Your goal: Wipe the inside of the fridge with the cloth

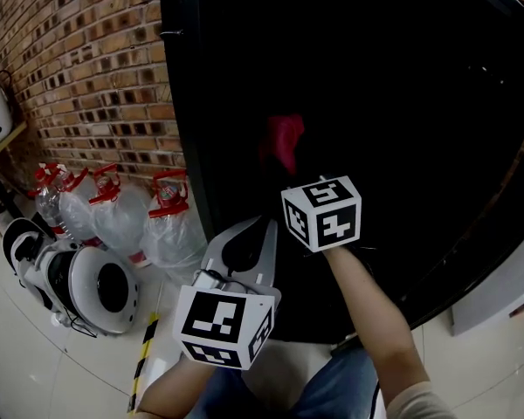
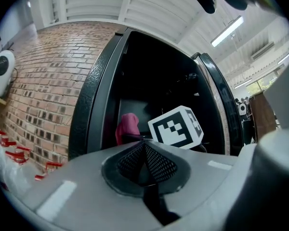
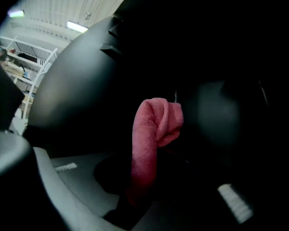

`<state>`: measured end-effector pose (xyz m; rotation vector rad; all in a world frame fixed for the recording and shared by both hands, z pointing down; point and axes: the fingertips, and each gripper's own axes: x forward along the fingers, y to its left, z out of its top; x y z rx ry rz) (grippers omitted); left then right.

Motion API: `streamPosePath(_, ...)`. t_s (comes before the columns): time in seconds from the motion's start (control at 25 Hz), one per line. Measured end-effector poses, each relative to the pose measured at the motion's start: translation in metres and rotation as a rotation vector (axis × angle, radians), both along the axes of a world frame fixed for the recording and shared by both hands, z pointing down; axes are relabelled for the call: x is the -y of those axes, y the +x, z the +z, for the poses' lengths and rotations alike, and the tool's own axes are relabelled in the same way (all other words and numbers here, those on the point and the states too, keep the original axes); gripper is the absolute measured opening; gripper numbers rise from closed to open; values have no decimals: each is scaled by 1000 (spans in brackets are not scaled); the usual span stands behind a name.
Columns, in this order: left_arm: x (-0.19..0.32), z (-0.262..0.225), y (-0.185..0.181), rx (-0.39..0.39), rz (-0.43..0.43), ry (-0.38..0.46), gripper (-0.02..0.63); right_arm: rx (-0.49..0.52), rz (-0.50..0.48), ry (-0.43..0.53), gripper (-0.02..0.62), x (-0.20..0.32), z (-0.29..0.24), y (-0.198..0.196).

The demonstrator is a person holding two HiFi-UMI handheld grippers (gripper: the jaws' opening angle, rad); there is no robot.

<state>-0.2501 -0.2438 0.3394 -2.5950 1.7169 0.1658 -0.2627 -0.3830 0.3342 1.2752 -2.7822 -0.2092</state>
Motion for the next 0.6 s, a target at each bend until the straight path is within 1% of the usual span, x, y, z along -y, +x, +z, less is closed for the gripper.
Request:
streamPosePath(0.16, 1, 0, 2, -1, 4, -5, 12, -19, 56, -18, 60, 36, 0, 0)
streamPosePath(0.36, -1, -1, 1, 5, 2, -9, 12, -36, 145, -70, 60, 73, 10, 6)
streamPosePath(0.6, -2, -4, 0, 10, 0, -3, 12, -23, 162, -78, 60, 85, 11, 8)
